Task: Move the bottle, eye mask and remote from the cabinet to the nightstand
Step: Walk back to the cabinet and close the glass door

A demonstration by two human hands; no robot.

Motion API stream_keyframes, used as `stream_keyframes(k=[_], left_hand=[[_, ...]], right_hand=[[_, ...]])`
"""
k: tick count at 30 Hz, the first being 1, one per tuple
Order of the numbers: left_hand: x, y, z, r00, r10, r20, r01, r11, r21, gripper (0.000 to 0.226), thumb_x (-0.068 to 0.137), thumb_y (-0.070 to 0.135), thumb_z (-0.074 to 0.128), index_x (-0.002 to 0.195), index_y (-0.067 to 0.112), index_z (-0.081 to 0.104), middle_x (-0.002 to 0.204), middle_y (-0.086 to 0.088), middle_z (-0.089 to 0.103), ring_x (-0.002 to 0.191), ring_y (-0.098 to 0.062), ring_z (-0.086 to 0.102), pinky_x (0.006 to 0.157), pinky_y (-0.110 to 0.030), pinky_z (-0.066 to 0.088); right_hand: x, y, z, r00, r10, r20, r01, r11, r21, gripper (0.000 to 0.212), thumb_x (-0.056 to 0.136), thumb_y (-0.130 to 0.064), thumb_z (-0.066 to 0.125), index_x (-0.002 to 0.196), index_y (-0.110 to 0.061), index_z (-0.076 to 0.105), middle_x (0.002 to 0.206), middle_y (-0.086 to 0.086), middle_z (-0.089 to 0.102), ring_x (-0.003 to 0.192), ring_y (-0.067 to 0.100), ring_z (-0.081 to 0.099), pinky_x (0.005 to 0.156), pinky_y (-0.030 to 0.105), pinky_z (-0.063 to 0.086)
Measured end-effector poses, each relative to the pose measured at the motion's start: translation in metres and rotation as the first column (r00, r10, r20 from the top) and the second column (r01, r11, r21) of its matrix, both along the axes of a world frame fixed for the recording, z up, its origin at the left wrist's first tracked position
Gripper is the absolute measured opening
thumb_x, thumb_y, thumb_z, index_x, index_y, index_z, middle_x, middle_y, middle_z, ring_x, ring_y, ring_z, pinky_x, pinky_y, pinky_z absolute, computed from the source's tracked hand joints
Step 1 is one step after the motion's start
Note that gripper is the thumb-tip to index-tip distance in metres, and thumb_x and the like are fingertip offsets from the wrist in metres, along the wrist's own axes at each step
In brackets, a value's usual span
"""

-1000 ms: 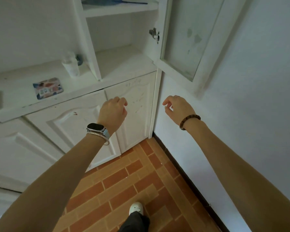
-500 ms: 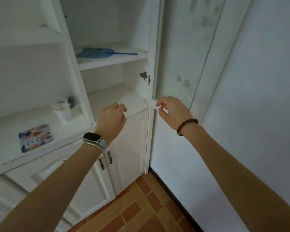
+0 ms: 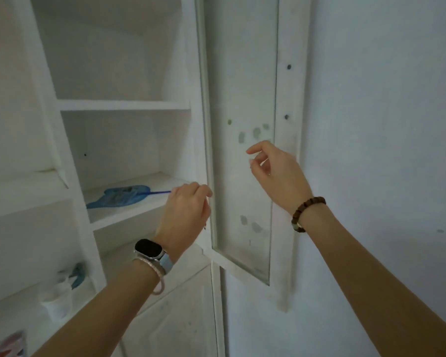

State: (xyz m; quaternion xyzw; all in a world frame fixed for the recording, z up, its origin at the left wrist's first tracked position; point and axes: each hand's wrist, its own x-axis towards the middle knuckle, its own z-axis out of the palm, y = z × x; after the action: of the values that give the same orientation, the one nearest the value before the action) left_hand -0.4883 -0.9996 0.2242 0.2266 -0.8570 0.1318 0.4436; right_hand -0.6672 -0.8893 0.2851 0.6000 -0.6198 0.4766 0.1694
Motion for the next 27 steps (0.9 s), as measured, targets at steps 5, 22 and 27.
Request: stream_keyframes(k=[5, 22, 27], left_hand=[[-0.056, 0.013, 0.041, 0.988, -0.136, -0.075, 0.123, 0.98, -0.158, 0.016, 0.082, -0.001, 0.056, 0.093, 0.007, 0.064, 0.087, -0.006, 0.062, 0.083, -0.023, 0.057, 0.082, -0.033, 0.042], [-0.186, 0.039, 0.058, 0.968, -0.118, 0.222, 0.196, 0.909, -0.368, 0.033, 0.097, 0.031, 0.042, 0.1, 0.01, 0.068, 0.116, -0.009, 0.062, 0.127, -0.025, 0.045, 0.118, -0.038, 0.017], [-0.182, 0.025, 0.06, 0.952, -0.016, 0.307, 0.155, 0.886, -0.436, 0.04, 0.098, 0.036, 0.038, 0.097, 0.012, 0.07, 0.118, -0.007, 0.062, 0.13, -0.025, 0.043, 0.119, -0.041, 0.013]], right_hand=[[-0.029, 0.019, 0.034, 0.996, 0.013, 0.085, 0.01, 0.963, -0.27, 0.018, 0.094, -0.02, 0.052, 0.112, -0.021, 0.056, 0.091, -0.006, 0.06, 0.077, 0.007, 0.059, 0.071, 0.022, 0.051], [-0.119, -0.016, 0.082, 0.835, 0.293, 0.466, -0.202, 0.95, -0.236, 0.032, 0.103, -0.025, 0.033, 0.124, -0.021, 0.057, 0.116, -0.005, 0.066, 0.107, 0.008, 0.062, 0.101, 0.03, 0.048], [-0.121, -0.023, 0.086, 0.785, 0.339, 0.519, -0.225, 0.936, -0.272, 0.032, 0.103, -0.022, 0.032, 0.113, -0.021, 0.063, 0.105, -0.001, 0.071, 0.099, 0.013, 0.067, 0.093, 0.031, 0.053]])
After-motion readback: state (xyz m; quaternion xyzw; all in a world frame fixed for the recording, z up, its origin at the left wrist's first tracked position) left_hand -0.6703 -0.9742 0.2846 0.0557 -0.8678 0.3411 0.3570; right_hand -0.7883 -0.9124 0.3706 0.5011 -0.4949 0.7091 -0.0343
